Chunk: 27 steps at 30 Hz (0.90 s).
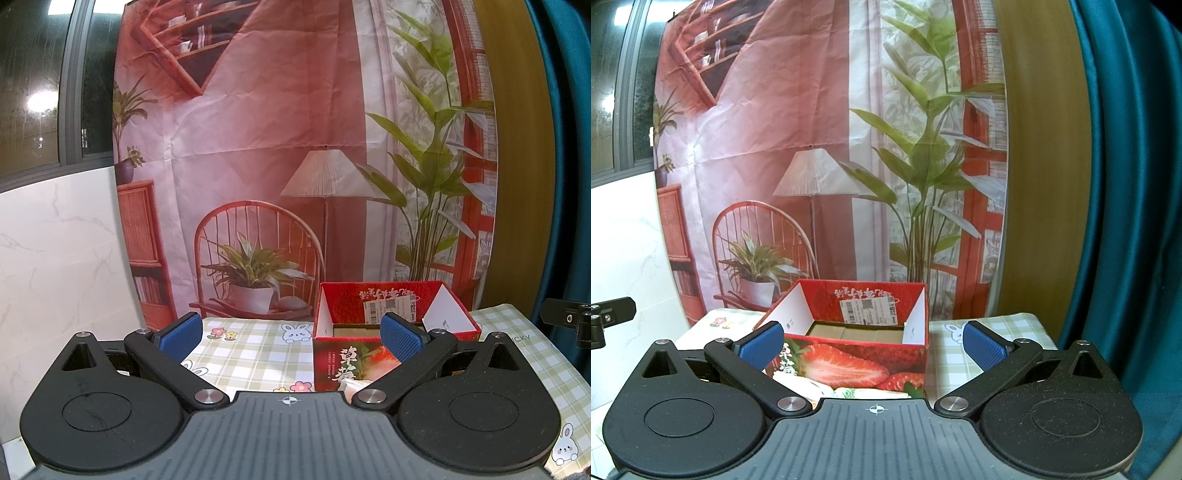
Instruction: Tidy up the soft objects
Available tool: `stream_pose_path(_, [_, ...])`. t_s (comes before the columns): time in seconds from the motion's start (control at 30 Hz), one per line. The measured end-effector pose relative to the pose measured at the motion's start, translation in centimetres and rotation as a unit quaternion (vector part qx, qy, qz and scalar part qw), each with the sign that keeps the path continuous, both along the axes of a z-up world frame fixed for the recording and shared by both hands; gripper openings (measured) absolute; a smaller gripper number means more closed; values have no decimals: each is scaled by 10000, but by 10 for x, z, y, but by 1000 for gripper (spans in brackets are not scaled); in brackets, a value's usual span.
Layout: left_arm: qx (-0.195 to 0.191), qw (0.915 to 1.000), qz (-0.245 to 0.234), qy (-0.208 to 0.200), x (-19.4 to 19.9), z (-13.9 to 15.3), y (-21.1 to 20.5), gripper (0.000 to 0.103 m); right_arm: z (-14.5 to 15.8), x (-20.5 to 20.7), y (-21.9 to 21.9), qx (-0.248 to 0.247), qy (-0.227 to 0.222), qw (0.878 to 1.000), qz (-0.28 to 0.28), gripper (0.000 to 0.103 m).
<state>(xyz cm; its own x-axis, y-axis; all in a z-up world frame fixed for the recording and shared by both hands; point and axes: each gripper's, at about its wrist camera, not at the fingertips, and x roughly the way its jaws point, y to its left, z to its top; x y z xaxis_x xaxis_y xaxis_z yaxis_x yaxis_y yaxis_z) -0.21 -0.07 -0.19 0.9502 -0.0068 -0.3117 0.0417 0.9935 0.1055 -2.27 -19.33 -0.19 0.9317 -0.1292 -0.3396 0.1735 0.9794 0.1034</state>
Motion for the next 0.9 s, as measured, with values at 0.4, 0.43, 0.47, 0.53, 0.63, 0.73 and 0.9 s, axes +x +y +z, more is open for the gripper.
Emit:
stream_pose_path(0.4, [-3, 10000, -3, 7, 0, 0, 0, 103, 0, 1, -1, 9, 9, 10000, -1, 103])
stream_pose_path(0.43, [-3, 10000, -16, 11, 0, 0, 0, 103, 0, 1, -1, 11, 9, 10000, -1, 103])
stream_pose_path(0.47, [-8, 10000, -41, 19, 0, 0, 0, 103, 0, 1, -1, 10, 11, 10000, -7, 103])
stream_pose_path(0.53, [-13, 10000, -74, 39, -1, -2, -1, 103, 0, 1, -1, 2, 5, 10000, -29, 103])
stream_pose_path(0.63, [-57, 9999, -118, 103, 1, -6, 0, 103, -1, 0, -1, 9, -11, 10000, -31, 103])
stream_pose_path(0.73, [-133, 9996, -150, 197, 4, -10, 3, 103, -6, 0, -2, 55, -100, 9999, -19, 103])
stream_pose_path(0.9, [41, 9996, -57, 275, 9, -23, 1, 103, -21, -1, -7, 225, -182, 9995, 86, 103])
